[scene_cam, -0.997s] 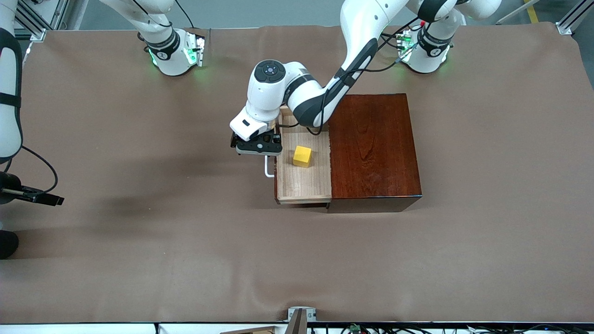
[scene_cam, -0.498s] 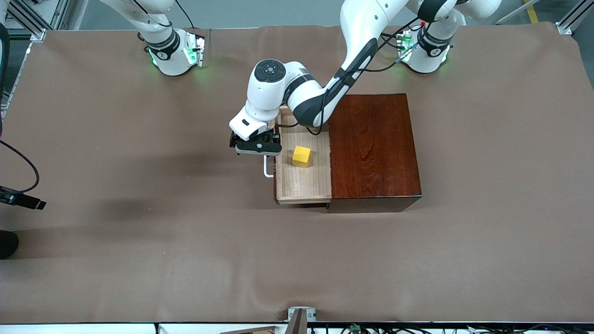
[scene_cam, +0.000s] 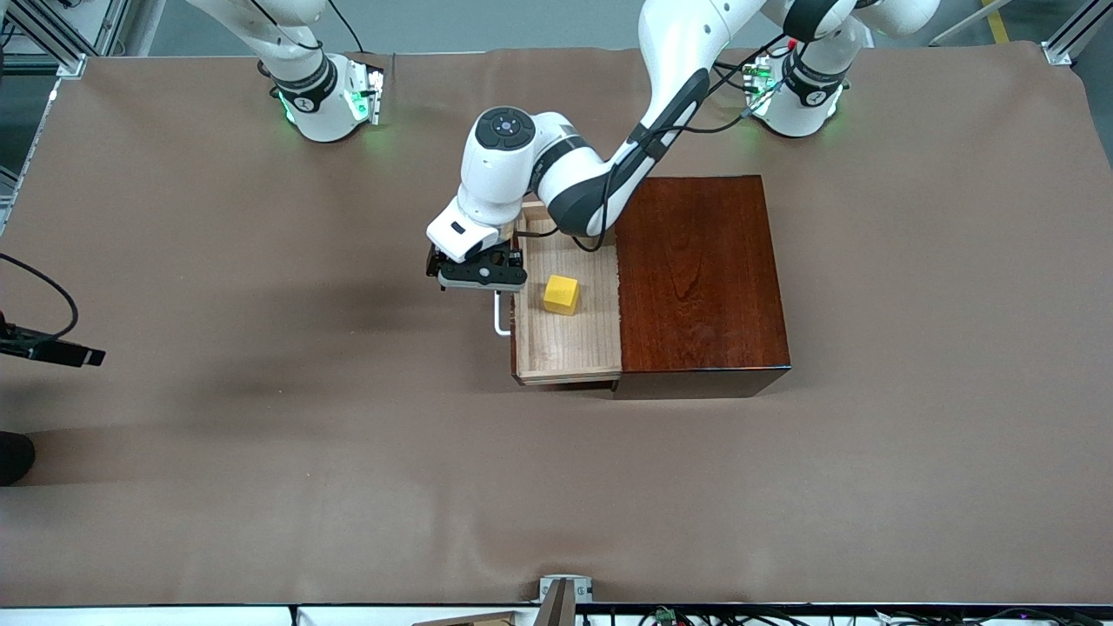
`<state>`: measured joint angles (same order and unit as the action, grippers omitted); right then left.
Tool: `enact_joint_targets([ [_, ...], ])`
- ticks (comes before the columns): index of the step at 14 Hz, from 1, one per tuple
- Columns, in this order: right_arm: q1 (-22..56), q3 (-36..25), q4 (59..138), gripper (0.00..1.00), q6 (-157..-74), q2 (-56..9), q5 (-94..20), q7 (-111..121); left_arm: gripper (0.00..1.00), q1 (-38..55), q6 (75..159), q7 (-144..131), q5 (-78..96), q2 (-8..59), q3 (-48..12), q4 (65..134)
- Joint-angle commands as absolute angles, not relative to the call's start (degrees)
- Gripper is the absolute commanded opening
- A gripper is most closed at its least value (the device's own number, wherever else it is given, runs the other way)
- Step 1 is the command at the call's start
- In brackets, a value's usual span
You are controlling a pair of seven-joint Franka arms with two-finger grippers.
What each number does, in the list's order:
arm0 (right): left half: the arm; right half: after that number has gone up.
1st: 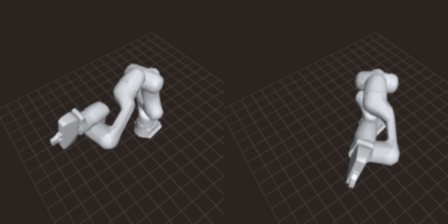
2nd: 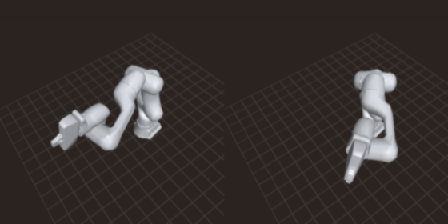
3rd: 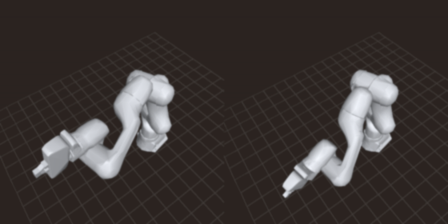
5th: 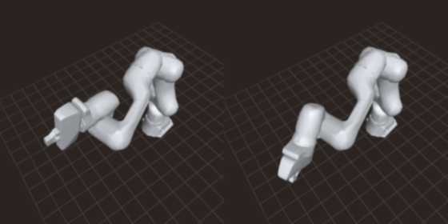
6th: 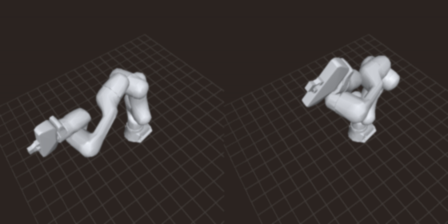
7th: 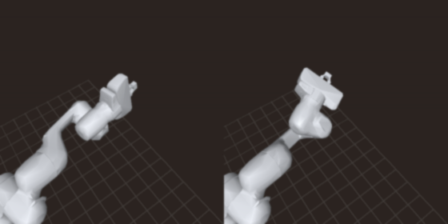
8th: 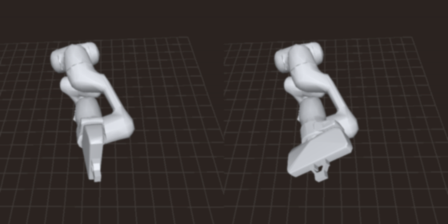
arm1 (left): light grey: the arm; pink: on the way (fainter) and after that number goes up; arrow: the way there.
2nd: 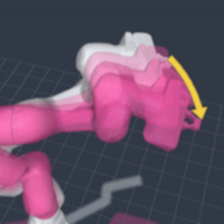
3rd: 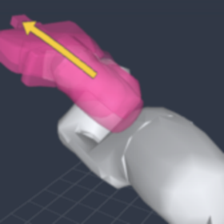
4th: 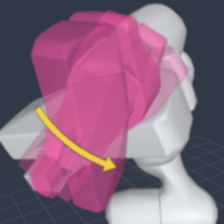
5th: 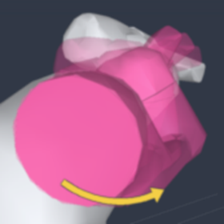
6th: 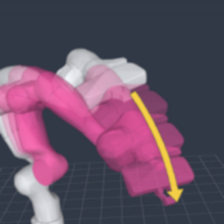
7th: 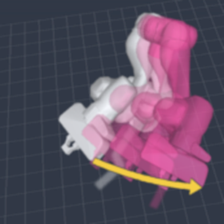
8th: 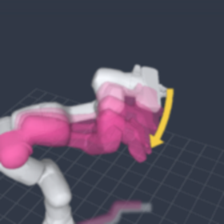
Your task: Open drawer, take yellow block, close drawer
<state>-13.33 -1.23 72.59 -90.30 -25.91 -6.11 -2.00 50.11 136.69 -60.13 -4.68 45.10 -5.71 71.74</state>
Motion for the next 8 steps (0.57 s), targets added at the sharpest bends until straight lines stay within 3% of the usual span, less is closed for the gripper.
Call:
enact_joint_targets([
  [1,-13.36,-0.79,72.16,1.00,-88.16,-25.58,-7.82,-1.85,1.00,50.18,133.96,-61.17,-3.78,44.65,-5.89,71.10],
  [4,-12.22,-0.79,72.33,1.00,-88.24,-25.84,-8.17,-1.85,1.00,49.40,126.16,-61.08,-3.60,39.40,-5.89,71.02],
  [8,-8.54,-0.97,72.95,1.00,-88.33,-28.04,-8.09,-2.72,1.00,43.44,108.41,-60.38,-3.69,27.53,-5.71,71.37],
])
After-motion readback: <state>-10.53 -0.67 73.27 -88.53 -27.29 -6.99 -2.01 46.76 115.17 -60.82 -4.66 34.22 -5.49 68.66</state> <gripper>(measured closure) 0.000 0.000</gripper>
